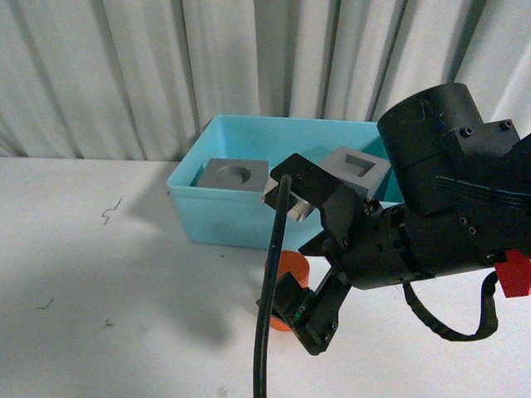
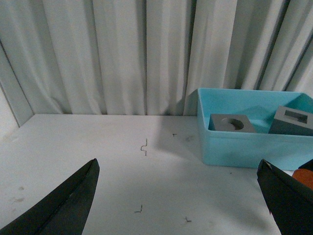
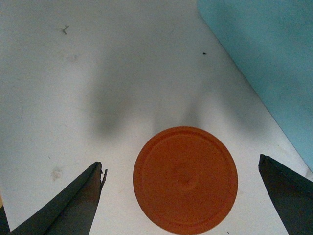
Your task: Place gray and orange parts in blue box
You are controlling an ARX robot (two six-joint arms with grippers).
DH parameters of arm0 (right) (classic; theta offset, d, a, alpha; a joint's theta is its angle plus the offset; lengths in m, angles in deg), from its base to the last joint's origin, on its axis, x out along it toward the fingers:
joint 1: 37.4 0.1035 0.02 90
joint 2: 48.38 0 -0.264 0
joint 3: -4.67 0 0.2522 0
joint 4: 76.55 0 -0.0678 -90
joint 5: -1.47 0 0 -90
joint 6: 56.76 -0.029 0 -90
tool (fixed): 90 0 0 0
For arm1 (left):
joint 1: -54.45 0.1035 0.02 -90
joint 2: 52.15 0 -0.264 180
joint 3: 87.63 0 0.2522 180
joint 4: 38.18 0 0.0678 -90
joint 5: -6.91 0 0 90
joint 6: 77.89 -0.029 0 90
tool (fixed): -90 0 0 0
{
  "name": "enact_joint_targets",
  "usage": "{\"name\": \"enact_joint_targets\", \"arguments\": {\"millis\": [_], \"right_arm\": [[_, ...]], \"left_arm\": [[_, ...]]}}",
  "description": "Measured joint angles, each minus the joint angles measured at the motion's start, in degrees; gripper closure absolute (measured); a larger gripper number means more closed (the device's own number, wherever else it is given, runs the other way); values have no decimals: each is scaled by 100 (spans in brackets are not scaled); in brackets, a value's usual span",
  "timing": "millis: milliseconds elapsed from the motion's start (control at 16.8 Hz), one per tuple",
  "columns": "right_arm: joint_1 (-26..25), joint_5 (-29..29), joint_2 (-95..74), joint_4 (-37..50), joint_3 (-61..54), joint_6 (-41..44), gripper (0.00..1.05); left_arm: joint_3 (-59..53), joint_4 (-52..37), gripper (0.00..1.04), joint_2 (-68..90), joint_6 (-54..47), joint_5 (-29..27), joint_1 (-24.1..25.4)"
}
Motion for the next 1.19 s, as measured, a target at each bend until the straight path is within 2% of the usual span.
{"name": "enact_joint_targets", "arguments": {"millis": [60,299,358,657,776,896,1015,1194], "right_arm": [[2,2,-4,2,31,-13,10],[28,13,-4,22,76,-24,53],[26,15,-4,61,76,-31,57],[-170,-52,680,671,-461,-503,57],[-553,-57,1572,1191,-527,-935,57],[-1051,328,2009,1598,-173,-1327,57],[-1375,761,1718,1700,221,-1652,58],[-1147,1097,1056,1784,592,-2074,58]], "left_arm": [[0,-2,7,0,0,-2,0],[0,0,7,0,0,0,0],[0,0,7,0,0,0,0],[0,0,7,0,0,0,0],[0,0,7,0,0,0,0],[0,0,7,0,0,-2,0],[0,0,7,0,0,0,0],[0,0,7,0,0,0,0]]}}
